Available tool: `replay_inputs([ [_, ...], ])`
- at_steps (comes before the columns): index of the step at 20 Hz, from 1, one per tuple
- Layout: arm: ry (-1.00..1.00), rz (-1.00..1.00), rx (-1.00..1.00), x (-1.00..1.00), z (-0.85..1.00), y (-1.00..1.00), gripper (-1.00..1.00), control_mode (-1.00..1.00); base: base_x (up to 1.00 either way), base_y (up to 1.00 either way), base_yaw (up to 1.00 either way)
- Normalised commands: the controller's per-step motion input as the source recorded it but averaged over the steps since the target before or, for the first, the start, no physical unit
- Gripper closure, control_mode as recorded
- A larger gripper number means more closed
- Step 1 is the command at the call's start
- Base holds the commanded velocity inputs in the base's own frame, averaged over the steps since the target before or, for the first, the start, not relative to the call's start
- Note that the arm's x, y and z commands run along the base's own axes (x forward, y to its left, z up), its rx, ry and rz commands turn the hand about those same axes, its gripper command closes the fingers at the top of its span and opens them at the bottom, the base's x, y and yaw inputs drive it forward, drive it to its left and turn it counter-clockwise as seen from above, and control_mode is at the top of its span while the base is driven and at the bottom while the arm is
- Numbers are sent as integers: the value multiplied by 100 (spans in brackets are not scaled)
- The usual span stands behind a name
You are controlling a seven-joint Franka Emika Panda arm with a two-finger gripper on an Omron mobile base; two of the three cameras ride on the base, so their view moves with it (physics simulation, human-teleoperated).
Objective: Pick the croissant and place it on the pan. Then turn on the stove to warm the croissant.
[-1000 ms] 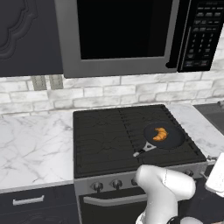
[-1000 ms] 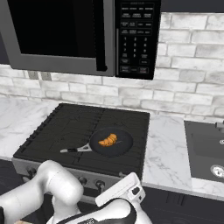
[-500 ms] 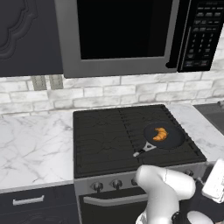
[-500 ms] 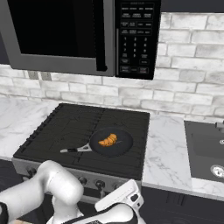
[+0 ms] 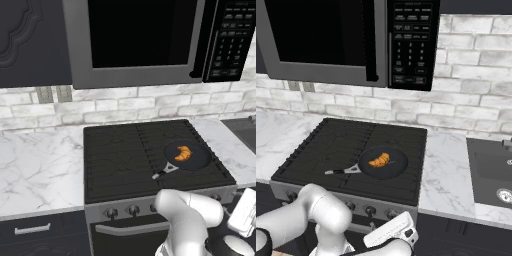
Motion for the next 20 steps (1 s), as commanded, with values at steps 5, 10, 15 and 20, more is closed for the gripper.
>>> replay_inputs([
  [5,4,0,8,0,-16,0,-100,-100,0,0,0],
  [10,5,0,8,0,-6,-2,-100,-100,0,0,0],
  [15,2,0,6,1,0,-6,-100,-100,0,0,0],
  [20,1,0,4,7,0,-9,-100,-100,0,0,0],
])
